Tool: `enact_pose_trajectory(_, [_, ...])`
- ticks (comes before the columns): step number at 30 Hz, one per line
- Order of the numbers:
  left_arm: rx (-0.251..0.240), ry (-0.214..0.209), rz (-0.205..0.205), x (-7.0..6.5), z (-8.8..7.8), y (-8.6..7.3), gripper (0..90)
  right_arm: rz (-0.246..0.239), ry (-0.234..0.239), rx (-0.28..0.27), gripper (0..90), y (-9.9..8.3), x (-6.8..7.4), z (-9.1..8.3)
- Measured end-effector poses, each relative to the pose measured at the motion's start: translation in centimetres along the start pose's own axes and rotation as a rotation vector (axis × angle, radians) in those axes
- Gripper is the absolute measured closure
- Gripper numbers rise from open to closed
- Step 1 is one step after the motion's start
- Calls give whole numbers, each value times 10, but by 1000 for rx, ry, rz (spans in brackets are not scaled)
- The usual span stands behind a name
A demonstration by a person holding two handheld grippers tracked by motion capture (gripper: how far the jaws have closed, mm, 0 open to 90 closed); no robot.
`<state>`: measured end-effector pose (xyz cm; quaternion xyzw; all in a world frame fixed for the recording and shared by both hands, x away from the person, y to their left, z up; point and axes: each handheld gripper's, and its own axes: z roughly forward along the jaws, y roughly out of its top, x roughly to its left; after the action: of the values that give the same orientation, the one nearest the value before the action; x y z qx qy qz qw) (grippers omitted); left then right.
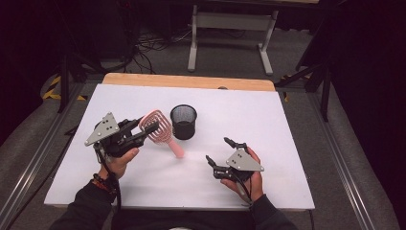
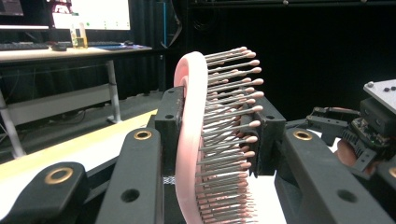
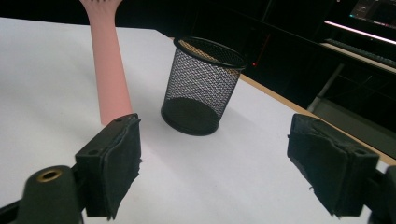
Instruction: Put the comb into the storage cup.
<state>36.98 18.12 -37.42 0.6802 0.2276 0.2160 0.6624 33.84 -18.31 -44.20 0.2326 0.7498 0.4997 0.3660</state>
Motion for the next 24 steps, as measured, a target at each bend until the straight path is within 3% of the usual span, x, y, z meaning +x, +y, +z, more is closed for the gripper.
enact_pose_trajectory(9, [-1, 45, 40, 5, -2, 5, 638, 30, -14, 9, 156, -6, -7, -8])
enact_pose_trajectory(17, [-11, 53, 40, 8, -1, 12, 638, 51, -35, 11, 125, -9, -12, -11])
enact_pose_trajectory(24, [-8, 64, 61, 13, 1, 29, 638, 56, -35, 12, 96, -9, -13, -11])
